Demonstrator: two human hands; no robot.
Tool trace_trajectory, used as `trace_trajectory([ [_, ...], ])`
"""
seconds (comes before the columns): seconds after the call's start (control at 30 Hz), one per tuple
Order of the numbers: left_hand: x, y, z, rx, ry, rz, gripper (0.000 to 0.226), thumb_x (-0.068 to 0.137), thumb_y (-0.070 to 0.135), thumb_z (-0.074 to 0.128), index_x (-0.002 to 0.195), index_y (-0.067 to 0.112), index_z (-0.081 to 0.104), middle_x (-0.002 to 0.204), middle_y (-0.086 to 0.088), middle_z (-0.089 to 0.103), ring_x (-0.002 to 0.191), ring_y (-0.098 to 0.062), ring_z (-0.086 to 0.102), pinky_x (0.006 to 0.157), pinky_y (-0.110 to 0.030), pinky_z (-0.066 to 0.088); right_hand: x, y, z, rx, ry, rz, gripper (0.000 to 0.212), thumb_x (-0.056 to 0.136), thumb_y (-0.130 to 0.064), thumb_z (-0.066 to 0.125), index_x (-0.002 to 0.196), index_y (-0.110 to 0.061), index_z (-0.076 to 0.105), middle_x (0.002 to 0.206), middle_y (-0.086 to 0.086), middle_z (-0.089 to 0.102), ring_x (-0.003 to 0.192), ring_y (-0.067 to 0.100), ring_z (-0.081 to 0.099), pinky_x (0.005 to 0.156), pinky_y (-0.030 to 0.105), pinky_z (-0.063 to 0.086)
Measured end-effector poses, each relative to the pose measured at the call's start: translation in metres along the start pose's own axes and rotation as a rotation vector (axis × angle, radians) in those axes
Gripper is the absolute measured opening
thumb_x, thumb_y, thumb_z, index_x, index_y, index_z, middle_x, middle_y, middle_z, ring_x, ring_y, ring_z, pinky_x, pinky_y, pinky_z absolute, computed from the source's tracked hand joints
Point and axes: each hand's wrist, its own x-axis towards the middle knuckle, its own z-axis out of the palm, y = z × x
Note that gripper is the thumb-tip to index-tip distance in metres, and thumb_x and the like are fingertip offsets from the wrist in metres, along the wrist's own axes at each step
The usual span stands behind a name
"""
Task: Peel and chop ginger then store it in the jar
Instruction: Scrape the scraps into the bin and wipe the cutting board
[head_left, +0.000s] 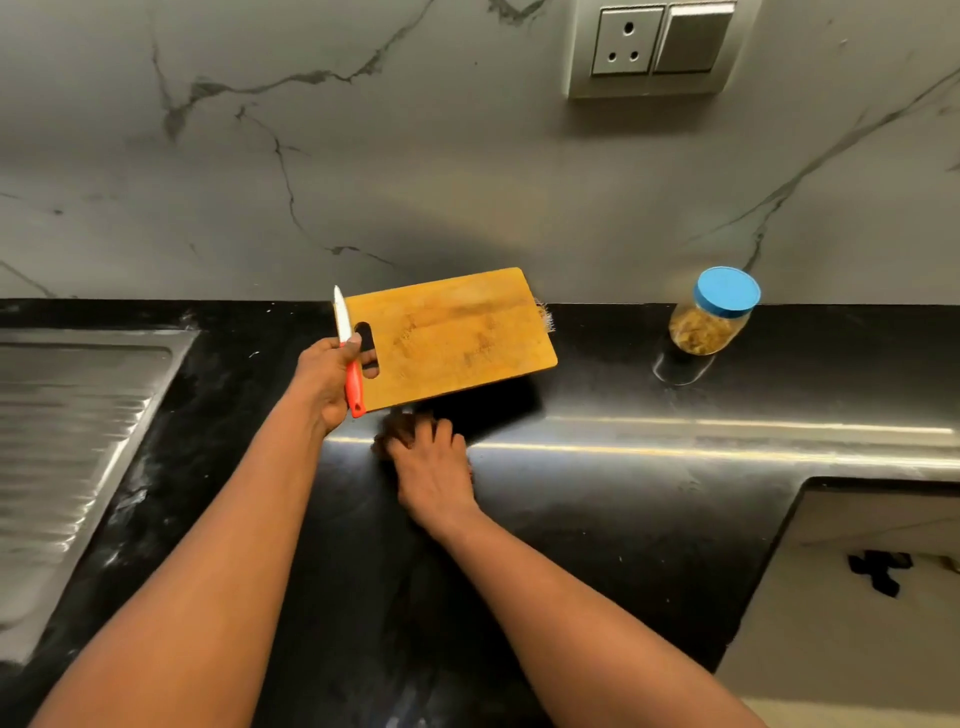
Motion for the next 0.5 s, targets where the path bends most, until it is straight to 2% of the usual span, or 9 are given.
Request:
trace_trajectory([
  [0.1, -0.003, -0.006, -0.004, -0.004, -0.002, -0.048, 0.012, 0.101, 0.019, 0.050, 0.107, 0.009, 0.054, 0.098, -0.015, 0.068, 0.073, -0.022, 0.067, 0.066, -0.039, 0.057, -0.003, 0.021, 0.006, -0.021, -0.046, 0.057, 0.040, 0.078, -0.040, 0.072, 0.115, -0.027, 0.061, 0.118, 0.013, 0.053, 0.104, 0.037, 0.046, 0.081, 0.044, 0.041],
  [0.17, -0.004, -0.011, -0.004, -0.005, -0.004, -0.077, 0.010, 0.100, 0.020, 0.051, 0.103, 0.011, 0.054, 0.098, -0.016, 0.069, 0.069, -0.021, 0.067, 0.060, -0.036, 0.057, -0.006, 0.040, 0.003, -0.006, -0.041, 0.135, 0.038, 0.077, -0.041, 0.073, 0.111, -0.025, 0.063, 0.114, 0.012, 0.055, 0.103, 0.036, 0.047, 0.081, 0.044, 0.040],
  [0.3, -0.006, -0.013, 0.006, -0.002, -0.010, -0.096, 0.021, 0.100, 0.021, 0.052, 0.116, 0.007, 0.052, 0.095, -0.013, 0.068, 0.071, -0.019, 0.064, 0.053, -0.029, 0.056, -0.019, 0.090, -0.005, -0.023, 0.004, 0.312, 0.033, 0.082, -0.037, 0.068, 0.111, -0.022, 0.064, 0.120, 0.013, 0.054, 0.104, 0.036, 0.046, 0.082, 0.044, 0.040],
  [0.5, -0.010, -0.011, 0.023, -0.023, -0.049, -0.122, 0.030, 0.100, 0.021, 0.052, 0.125, 0.006, 0.055, 0.097, -0.011, 0.069, 0.077, -0.021, 0.065, 0.063, -0.035, 0.056, -0.064, 0.193, -0.024, -0.066, 0.134, 0.588, 0.043, 0.093, -0.028, 0.054, 0.135, -0.024, 0.048, 0.138, 0.014, 0.043, 0.105, 0.037, 0.046, 0.084, 0.045, 0.044],
])
